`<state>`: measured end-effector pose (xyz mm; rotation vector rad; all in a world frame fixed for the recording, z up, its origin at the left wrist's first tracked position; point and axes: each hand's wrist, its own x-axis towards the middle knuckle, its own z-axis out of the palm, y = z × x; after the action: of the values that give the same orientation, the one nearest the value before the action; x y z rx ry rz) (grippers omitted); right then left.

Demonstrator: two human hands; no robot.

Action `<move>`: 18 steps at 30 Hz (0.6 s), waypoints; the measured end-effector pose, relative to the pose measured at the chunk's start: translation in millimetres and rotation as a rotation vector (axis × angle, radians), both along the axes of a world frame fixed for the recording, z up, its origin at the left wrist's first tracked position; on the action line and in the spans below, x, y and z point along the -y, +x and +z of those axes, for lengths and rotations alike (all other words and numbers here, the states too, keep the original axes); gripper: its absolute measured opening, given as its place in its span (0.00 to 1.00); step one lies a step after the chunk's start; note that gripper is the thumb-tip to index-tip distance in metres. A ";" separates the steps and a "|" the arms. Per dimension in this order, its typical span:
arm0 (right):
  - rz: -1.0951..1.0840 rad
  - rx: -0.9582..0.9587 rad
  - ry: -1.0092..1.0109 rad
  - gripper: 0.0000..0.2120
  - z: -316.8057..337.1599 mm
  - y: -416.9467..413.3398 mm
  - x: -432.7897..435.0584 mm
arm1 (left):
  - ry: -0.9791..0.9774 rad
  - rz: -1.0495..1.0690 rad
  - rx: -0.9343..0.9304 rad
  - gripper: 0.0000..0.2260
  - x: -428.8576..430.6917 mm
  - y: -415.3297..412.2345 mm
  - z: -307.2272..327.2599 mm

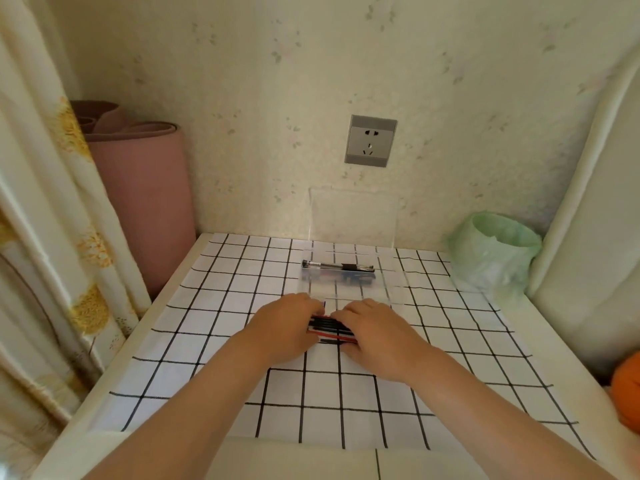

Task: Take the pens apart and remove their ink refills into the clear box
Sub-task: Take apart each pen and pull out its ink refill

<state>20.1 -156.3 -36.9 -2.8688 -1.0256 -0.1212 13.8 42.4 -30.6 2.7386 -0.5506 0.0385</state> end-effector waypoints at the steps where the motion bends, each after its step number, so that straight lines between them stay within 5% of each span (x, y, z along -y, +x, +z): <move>1: -0.023 0.020 -0.029 0.21 -2.6 0.8 -0.3 | 0.007 -0.004 -0.011 0.13 -0.4 -0.4 -1.3; 9: -0.067 0.023 -0.143 0.16 -0.8 4.3 -10.3 | 0.114 -0.020 -0.021 0.20 -1.5 3.9 -4.6; 18: -0.091 0.042 -0.349 0.13 2.2 -0.4 -15.6 | 0.162 -0.029 -0.116 0.08 10.1 5.3 -4.8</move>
<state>19.7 -140.7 -34.7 -3.2410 -1.0127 -0.0078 19.1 32.3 -35.5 2.8654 -0.5836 -0.1790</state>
